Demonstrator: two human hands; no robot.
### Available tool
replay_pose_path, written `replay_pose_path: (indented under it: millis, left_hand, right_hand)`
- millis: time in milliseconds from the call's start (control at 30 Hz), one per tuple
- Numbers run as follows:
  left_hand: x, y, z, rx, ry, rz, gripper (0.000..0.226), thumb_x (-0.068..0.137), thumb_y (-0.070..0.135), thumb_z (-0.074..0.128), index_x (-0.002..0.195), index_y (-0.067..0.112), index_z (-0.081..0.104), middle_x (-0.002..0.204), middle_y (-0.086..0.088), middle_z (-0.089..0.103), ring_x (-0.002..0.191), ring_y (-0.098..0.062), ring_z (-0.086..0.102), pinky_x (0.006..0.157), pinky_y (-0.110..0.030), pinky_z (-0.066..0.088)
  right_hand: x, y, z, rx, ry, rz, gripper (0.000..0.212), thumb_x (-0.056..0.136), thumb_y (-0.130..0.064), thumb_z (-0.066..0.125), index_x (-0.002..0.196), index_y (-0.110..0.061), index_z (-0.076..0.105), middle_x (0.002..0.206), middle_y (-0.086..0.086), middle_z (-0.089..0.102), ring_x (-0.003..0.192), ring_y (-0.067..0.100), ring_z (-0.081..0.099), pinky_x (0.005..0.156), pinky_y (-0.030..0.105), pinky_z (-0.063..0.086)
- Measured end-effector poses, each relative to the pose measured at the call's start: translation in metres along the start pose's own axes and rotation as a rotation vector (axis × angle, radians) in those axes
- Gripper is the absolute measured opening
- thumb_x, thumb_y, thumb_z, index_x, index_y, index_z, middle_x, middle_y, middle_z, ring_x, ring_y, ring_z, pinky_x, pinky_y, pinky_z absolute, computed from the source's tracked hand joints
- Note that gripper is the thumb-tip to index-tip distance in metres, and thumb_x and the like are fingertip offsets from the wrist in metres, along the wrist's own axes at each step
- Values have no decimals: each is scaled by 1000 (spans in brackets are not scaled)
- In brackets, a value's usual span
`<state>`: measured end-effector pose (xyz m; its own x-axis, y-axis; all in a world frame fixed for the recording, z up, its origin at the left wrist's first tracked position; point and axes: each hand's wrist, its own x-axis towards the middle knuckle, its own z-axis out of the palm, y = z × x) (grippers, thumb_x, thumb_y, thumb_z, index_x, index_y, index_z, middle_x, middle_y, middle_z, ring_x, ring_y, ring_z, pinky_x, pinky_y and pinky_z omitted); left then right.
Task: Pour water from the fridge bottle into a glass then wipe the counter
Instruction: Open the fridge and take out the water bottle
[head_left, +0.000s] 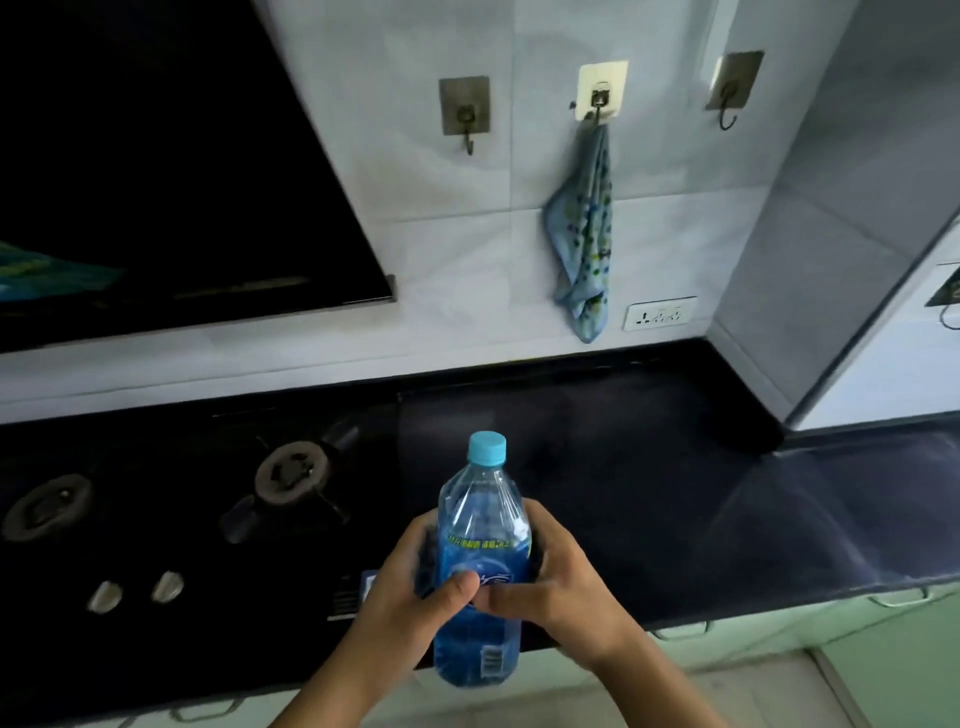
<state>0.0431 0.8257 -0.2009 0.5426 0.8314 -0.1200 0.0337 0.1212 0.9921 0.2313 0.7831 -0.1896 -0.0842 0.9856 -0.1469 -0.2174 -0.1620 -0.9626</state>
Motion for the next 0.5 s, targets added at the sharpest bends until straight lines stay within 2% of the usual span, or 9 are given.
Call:
replay_pose_path:
  millis: [233,400,500]
  left_hand:
    - [77,-5,51,11,26,-48,57,76,45,84,126,33,60,123,-9,69,114,-27,67,89,-32,55]
    - [119,-27,57,43,-30,-92,53,75,33,84,123,32,61,120,-8,70,113,-28,68,90,-40,57]
    - [143,-38,60,84,-60,-112,55,74,36,84,124,33,60,119,-4,70,111,-24,69,86,-36,58]
  right_hand:
    - [30,-3,-89,-52,-15,85,68,71,-7,88,129,-18,53,118,14,69,108,34,69,93,52,57]
    - [47,4,-125,-93,0,154,67,73,-5,84,130,-21,52,118,9,69,110,28,69,96,49,56]
    - [56,9,-138,-73,33,180,70,74,-4,81,133,-25,50,121,9,69,113,28,67,99,48,54]
